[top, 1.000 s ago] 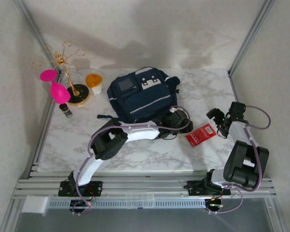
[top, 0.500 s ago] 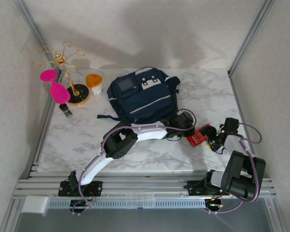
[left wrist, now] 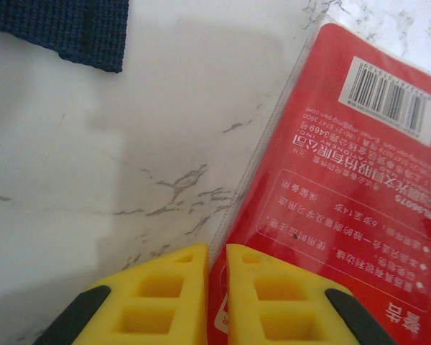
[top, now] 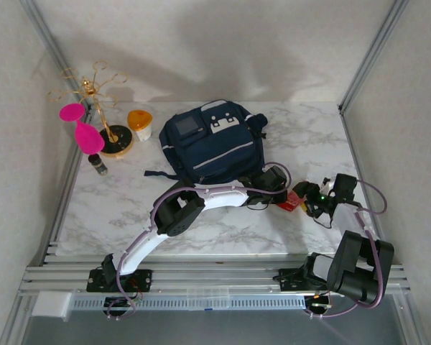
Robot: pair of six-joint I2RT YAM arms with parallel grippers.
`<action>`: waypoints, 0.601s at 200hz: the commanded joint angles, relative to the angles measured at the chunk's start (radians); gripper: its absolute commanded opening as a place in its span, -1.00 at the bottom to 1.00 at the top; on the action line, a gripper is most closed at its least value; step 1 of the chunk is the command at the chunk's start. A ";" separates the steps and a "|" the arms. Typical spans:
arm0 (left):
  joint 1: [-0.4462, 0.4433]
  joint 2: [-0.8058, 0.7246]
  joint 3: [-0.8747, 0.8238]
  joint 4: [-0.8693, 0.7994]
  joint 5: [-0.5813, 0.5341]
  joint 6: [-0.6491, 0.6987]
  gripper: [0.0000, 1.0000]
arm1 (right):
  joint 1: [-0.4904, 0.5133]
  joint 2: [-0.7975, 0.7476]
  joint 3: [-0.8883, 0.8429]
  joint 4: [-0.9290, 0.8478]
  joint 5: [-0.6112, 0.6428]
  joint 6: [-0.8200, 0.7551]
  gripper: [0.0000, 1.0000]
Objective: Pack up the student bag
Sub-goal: Pick up the loose stationery from the middle-right of the table.
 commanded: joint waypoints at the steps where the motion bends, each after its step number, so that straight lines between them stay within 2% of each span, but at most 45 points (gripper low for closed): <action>1: 0.004 -0.002 -0.014 -0.055 -0.003 -0.003 -0.75 | -0.003 0.031 -0.001 -0.025 0.000 -0.037 0.04; 52: 0.006 -0.020 -0.019 -0.048 -0.008 -0.001 -0.74 | -0.010 0.004 -0.001 -0.037 0.022 -0.057 -0.62; 99: 0.007 -0.081 0.005 -0.081 -0.011 0.031 -0.64 | -0.032 -0.021 0.040 -0.047 -0.044 -0.066 -1.00; 120: 0.012 -0.185 -0.057 -0.070 0.002 0.057 -0.56 | -0.033 -0.060 0.088 -0.079 -0.038 -0.079 -1.00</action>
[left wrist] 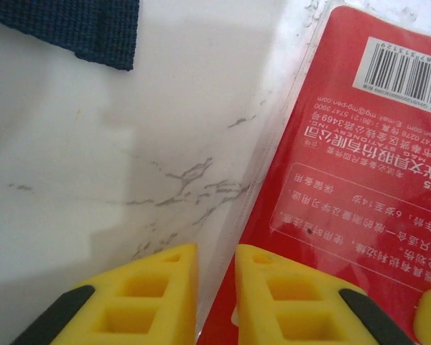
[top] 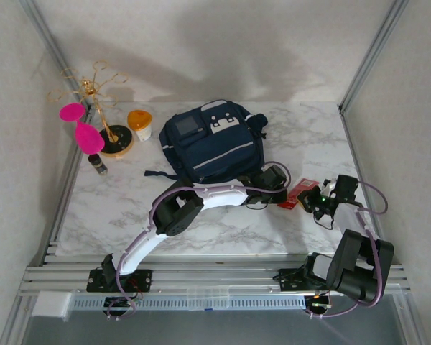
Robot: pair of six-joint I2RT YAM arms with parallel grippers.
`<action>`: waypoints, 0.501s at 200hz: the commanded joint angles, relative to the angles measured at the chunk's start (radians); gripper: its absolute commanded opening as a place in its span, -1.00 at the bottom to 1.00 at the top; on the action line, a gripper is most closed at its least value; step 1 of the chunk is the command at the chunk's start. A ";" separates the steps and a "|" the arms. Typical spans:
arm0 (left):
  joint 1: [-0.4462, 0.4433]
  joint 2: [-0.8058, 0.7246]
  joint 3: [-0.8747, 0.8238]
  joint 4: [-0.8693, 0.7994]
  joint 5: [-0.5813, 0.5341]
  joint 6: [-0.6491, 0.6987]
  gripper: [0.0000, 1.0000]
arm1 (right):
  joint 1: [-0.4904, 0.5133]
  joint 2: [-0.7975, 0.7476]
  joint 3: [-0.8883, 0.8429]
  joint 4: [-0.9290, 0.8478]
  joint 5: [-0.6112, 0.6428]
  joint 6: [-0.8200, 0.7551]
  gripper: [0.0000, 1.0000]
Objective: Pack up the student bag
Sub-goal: Pick up the loose stationery from the middle-right of the table.
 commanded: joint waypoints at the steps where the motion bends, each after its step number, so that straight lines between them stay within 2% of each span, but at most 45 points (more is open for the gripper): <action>1: 0.010 -0.163 -0.054 -0.036 0.003 0.043 -0.56 | -0.008 -0.054 0.078 -0.024 -0.034 -0.027 -1.00; 20: 0.017 -0.313 -0.168 -0.014 -0.009 0.070 -0.47 | -0.008 -0.077 0.122 -0.032 -0.081 -0.016 -1.00; 39: 0.027 -0.506 -0.300 -0.012 -0.095 0.136 -0.35 | -0.002 -0.086 0.175 -0.066 -0.093 -0.016 -1.00; 70: 0.089 -0.727 -0.432 -0.146 -0.287 0.342 -0.13 | 0.045 -0.075 0.262 -0.119 -0.141 -0.024 -1.00; 100: 0.142 -0.806 -0.516 -0.222 -0.430 0.574 0.12 | 0.116 -0.062 0.310 -0.137 -0.156 -0.019 -1.00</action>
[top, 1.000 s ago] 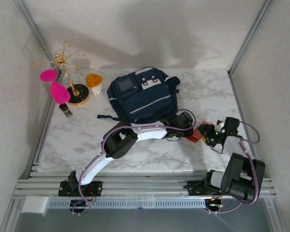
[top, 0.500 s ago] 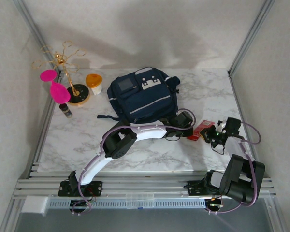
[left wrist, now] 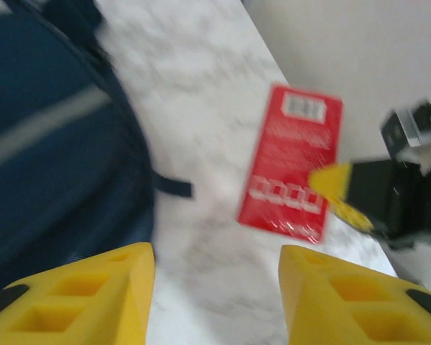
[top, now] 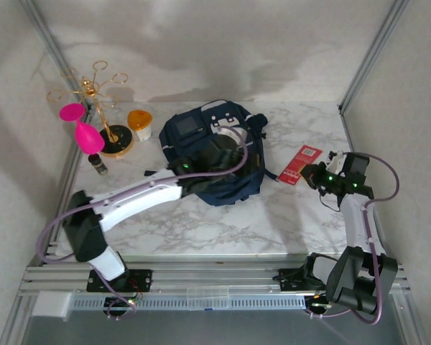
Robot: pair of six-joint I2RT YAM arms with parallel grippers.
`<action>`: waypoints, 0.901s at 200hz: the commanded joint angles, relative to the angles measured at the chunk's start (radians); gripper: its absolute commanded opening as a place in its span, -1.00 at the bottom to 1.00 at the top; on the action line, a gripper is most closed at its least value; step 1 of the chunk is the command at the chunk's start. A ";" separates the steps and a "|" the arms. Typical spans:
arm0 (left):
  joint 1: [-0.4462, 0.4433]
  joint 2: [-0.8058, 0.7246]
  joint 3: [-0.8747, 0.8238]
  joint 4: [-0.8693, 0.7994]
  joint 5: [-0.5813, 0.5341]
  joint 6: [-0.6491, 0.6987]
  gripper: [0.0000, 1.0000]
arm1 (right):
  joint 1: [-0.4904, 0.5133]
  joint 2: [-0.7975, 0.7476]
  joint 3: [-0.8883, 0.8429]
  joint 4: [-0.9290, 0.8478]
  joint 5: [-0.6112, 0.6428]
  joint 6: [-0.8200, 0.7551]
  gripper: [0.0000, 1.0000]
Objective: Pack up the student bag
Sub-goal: Pick up the loose stationery from the middle-right of the table, then open the student bag at the center of the table.
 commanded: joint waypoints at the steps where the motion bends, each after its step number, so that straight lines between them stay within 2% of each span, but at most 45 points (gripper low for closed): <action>1: 0.033 0.001 -0.088 -0.139 -0.186 0.254 0.13 | 0.048 0.009 0.046 -0.049 -0.052 -0.011 -1.00; 24: 0.035 0.032 -0.108 -0.152 -0.219 0.398 0.38 | 0.059 0.013 0.055 -0.045 -0.056 -0.002 -1.00; 43: 0.037 0.075 -0.117 -0.146 -0.257 0.465 0.47 | 0.060 0.009 0.055 -0.021 -0.059 0.017 -1.00; 55: 0.037 0.097 -0.114 -0.146 -0.242 0.493 0.54 | 0.063 0.013 0.054 -0.012 -0.067 0.026 -1.00; 68: 0.038 0.107 -0.142 -0.100 -0.223 0.527 0.61 | 0.065 0.017 0.054 -0.011 -0.066 0.023 -1.00; 83: 0.048 0.135 -0.149 -0.062 -0.252 0.545 0.65 | 0.065 0.023 0.048 -0.003 -0.066 0.025 -1.00; 136: 0.134 0.209 -0.083 -0.054 -0.204 0.535 0.58 | 0.067 0.022 0.038 0.003 -0.073 0.018 -1.00; 180: 0.199 0.198 -0.075 -0.067 -0.113 0.546 0.20 | 0.081 0.030 0.056 -0.022 -0.108 -0.009 -1.00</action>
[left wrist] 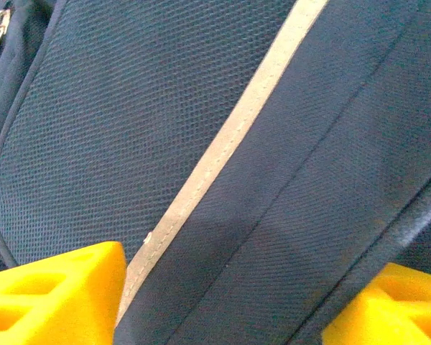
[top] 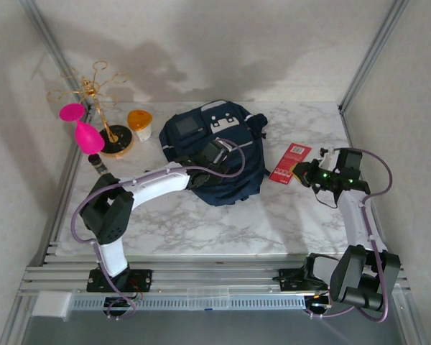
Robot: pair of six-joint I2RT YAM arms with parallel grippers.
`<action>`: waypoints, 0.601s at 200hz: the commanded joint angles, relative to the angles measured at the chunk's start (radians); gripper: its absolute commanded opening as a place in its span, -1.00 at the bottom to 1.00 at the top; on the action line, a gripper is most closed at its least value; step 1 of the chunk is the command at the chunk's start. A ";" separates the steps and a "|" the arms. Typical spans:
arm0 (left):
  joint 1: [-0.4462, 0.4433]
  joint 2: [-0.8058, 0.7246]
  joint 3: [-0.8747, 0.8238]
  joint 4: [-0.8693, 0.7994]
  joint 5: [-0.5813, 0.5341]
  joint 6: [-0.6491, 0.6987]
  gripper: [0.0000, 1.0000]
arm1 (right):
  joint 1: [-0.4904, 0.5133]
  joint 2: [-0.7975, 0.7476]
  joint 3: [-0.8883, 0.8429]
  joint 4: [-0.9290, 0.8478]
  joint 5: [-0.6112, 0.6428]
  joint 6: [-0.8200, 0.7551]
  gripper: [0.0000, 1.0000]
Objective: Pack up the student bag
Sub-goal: Open the student bag at the center of the table, then place the loose stationery in the student bag.
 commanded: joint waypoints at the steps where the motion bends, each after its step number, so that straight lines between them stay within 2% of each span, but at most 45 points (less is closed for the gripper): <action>1: 0.039 -0.015 0.025 0.002 0.044 0.016 0.20 | 0.020 0.008 0.030 -0.004 -0.052 -0.028 -1.00; 16: 0.059 -0.015 0.038 -0.008 0.054 0.019 0.15 | 0.039 0.010 0.038 -0.005 -0.052 -0.029 -1.00; 56: 0.081 -0.018 0.077 -0.029 0.088 0.023 -0.28 | 0.115 0.025 0.055 0.006 -0.059 -0.003 -1.00; 79: 0.081 -0.031 0.114 -0.046 0.095 -0.023 -0.80 | 0.184 0.023 0.037 0.087 -0.064 0.101 -1.00; 88: 0.080 -0.042 0.135 -0.056 0.114 -0.060 -0.94 | 0.226 0.022 0.023 0.147 -0.054 0.162 -1.00; 120: 0.007 -0.097 0.191 -0.068 0.095 -0.210 -1.00 | 0.352 0.068 -0.028 0.433 0.017 0.407 -1.00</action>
